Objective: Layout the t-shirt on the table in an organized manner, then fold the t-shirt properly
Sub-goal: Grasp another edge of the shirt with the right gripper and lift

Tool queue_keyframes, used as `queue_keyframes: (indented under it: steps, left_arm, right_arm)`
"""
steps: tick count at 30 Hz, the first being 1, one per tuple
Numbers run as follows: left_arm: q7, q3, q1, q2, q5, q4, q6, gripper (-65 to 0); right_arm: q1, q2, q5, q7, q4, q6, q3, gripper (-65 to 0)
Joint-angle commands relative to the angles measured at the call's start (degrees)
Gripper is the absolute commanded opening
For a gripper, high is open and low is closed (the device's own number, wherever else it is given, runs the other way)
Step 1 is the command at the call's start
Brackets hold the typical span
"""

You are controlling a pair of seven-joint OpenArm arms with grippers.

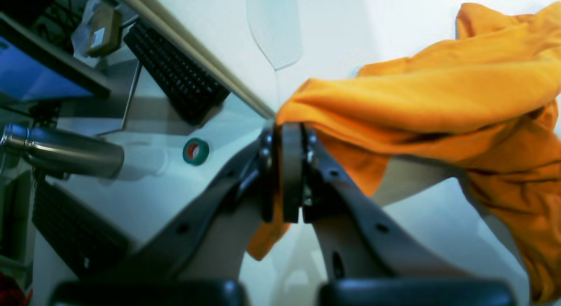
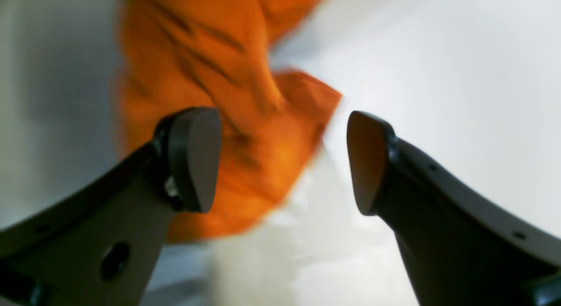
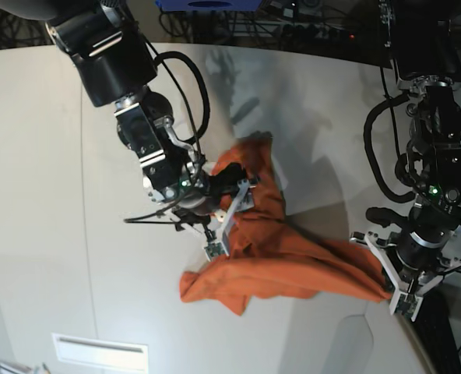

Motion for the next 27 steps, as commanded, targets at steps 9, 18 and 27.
queue_keyframes:
  steps: [9,18,27]
  left_arm:
    - [-1.7,-0.5,-1.4,-0.5,0.3,0.9,0.6,-65.0]
    - [-1.7,-0.2,-1.6,-0.5,0.3,0.9,0.6,-65.0]
    - [-1.7,-0.2,-1.3,-0.5,0.3,0.7,0.6,-65.0]
  right_arm:
    - [7.2,0.3,11.1,4.5,-10.4,0.1,-0.4,-23.0]
    - [9.2,-0.8,11.1,6.5,-16.0,4.8,-0.1,-35.9]
    - [9.7,-0.9,11.1,7.1,-17.9,4.8,-0.1,-65.0]
